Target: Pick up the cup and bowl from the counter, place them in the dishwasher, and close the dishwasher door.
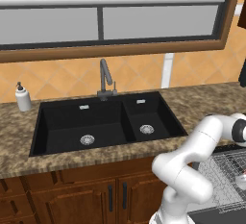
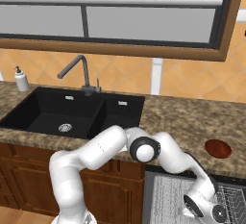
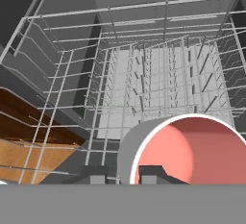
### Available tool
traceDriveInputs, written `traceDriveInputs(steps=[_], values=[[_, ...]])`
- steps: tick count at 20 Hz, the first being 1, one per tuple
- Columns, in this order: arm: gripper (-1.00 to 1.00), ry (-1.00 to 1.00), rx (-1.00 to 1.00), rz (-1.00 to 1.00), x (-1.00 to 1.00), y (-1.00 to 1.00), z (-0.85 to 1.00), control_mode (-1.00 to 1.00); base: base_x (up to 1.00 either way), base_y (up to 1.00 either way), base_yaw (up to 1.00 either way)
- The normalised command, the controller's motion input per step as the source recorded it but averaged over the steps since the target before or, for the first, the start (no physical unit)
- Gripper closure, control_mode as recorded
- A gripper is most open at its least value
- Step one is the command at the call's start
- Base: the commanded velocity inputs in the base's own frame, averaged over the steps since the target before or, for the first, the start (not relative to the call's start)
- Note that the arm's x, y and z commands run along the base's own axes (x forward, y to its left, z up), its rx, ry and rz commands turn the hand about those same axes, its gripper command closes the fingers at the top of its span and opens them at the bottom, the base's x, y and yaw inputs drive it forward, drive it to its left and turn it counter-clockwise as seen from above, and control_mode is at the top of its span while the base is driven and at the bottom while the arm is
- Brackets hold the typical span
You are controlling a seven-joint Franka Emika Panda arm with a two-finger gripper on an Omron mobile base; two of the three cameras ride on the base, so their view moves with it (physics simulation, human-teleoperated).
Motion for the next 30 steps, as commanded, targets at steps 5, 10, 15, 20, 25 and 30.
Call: traceDriveInputs(steps=[5,10,15,20,25,30], values=[[-1.00,0.00,0.00,0.00,0.00,0.00,0.02,-1.00,0.00,0.00,0.00],[-1.00,-0.07,0.00,0.01,-0.11,0.00,0.73,-1.00,0.00,0.00,0.00],[-1.00,-0.09,0.00,0.05,0.00,0.00,1.00,-1.00,0.00,0.00,0.00],[-1.00,-0.01,0.00,0.07,0.00,0.00,1.00,-1.00,0.00,0.00,0.00],[-1.00,0.00,0.00,0.05,0.01,0.00,1.00,-1.00,0.00,0.00,0.00],[-1.00,0.03,-0.06,0.04,0.30,0.00,1.00,-1.00,0.00,0.00,0.00]])
